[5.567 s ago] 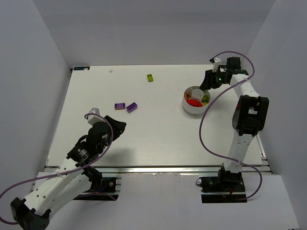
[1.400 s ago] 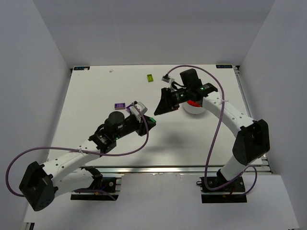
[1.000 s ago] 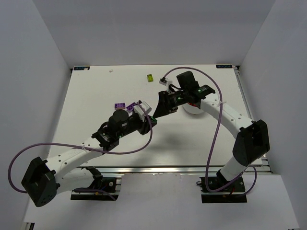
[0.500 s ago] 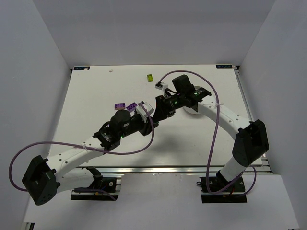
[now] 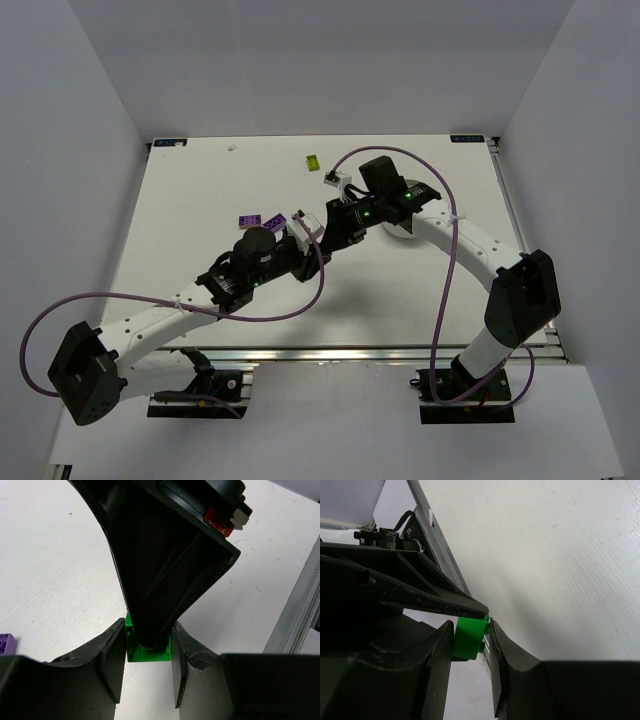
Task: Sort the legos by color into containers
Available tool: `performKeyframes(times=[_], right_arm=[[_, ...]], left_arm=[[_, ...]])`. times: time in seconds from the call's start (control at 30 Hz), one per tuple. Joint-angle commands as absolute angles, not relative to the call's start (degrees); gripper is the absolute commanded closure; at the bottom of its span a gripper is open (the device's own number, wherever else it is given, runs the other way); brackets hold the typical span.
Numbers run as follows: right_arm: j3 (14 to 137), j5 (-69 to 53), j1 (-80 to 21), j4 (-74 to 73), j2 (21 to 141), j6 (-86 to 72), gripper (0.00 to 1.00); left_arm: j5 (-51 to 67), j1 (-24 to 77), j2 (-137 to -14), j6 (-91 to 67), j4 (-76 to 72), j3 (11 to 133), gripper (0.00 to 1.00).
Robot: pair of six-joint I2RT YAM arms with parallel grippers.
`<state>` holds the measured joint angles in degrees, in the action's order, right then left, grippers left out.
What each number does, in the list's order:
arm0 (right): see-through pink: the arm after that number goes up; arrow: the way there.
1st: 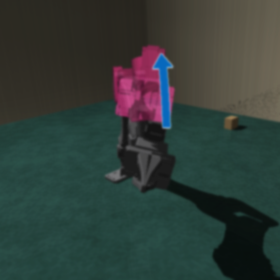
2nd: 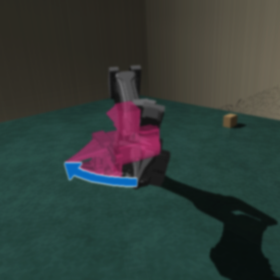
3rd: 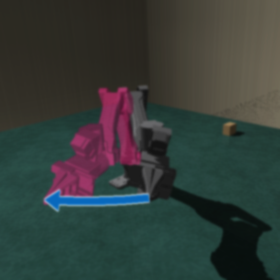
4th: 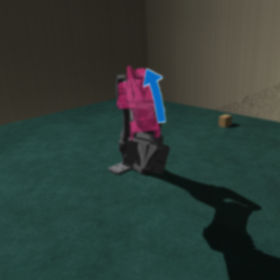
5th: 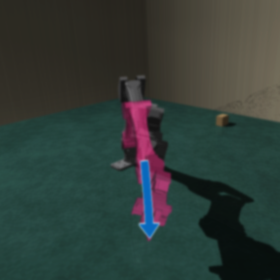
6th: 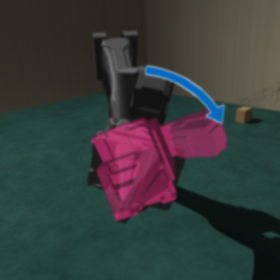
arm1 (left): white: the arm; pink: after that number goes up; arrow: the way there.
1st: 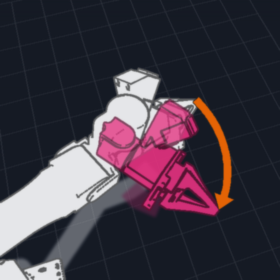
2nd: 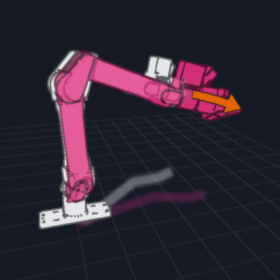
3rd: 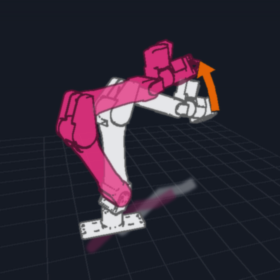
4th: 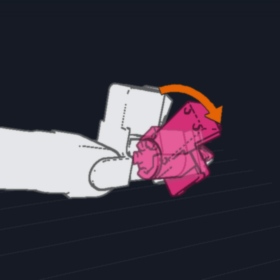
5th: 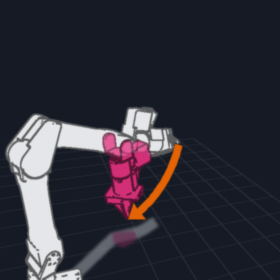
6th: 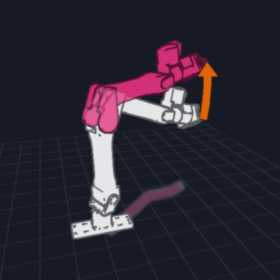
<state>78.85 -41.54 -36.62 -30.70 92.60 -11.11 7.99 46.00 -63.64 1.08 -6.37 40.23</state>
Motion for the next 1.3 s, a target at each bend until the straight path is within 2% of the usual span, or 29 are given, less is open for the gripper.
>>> performKeyframes(times=[0.0, 0.17, 0.33, 0.63, 0.87, 1.03, 1.27], right_arm=[[77.8, -45.7, -37.5, -33.2, 91.9, -9.3, 1.00], [78.3, -46.5, -37.4, -31.8, 91.8, -9.9, 1.00], [79.9, -47.2, -36.5, -31.6, 92.5, -10.3, 1.00], [83.0, -43.8, -30.3, -32.9, 93.3, -7.1, 1.00], [94.9, -38.3, -12.3, -38.2, 97.4, 7.8, 1.00], [97.6, -27.8, -4.1, -36.2, 98.2, 19.8, 1.00], [101.1, -19.8, -2.1, -33.6, 104.7, 25.0, 1.00]], left_arm=[[3.5, 45.6, -62.8, 1.6, -9.1, 43.2, 0.75], [2.0, 45.6, -61.9, 1.5, -9.4, 42.9, 0.43], [2.5, 45.6, -60.6, 1.3, -8.8, 42.0, 0.29], [-0.3, 45.6, -56.2, -1.6, -7.7, 40.1, 0.21], [-14.2, 45.4, -52.9, -14.4, 2.9, 40.0, 0.19], [-16.3, 45.4, -56.9, -23.5, 10.5, 42.1, 0.14], [-16.7, 45.4, -59.4, -29.4, 11.3, 41.7, 0.11]])
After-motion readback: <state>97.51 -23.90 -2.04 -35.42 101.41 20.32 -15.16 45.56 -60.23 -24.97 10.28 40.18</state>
